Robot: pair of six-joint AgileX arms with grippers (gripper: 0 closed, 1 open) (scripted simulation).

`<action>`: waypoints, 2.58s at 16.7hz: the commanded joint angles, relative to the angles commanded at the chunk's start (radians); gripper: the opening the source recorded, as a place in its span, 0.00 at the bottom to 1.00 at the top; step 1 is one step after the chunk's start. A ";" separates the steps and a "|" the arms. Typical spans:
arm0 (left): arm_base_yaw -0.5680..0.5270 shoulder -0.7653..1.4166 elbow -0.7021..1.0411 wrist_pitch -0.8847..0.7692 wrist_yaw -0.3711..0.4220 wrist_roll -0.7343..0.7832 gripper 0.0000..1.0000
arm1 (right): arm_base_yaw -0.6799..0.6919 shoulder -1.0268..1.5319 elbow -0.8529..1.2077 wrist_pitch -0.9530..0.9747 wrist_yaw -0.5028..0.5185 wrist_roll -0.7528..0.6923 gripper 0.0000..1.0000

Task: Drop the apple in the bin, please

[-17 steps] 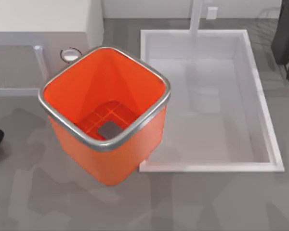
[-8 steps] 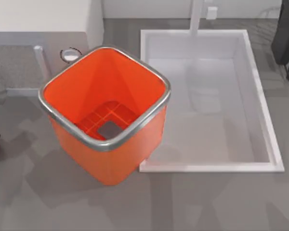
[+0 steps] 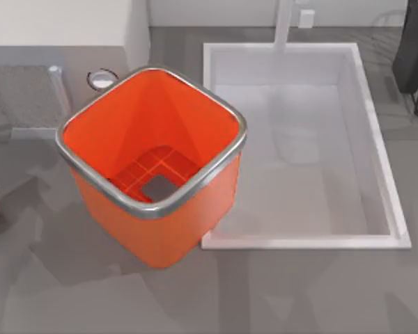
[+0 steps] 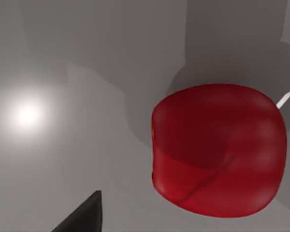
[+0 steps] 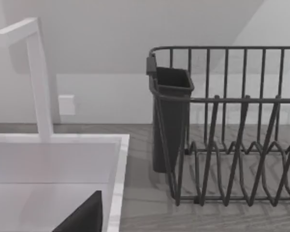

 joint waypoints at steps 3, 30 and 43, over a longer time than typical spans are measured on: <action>-0.003 -0.011 -0.017 0.009 0.000 0.000 1.00 | 0.000 0.000 0.000 0.000 0.000 0.000 1.00; 0.001 0.123 -0.140 0.263 0.001 0.002 0.25 | 0.000 0.000 0.000 0.000 0.000 0.000 1.00; 0.004 0.101 -0.149 0.225 0.008 -0.005 0.00 | 0.000 0.000 0.000 0.000 0.000 0.000 1.00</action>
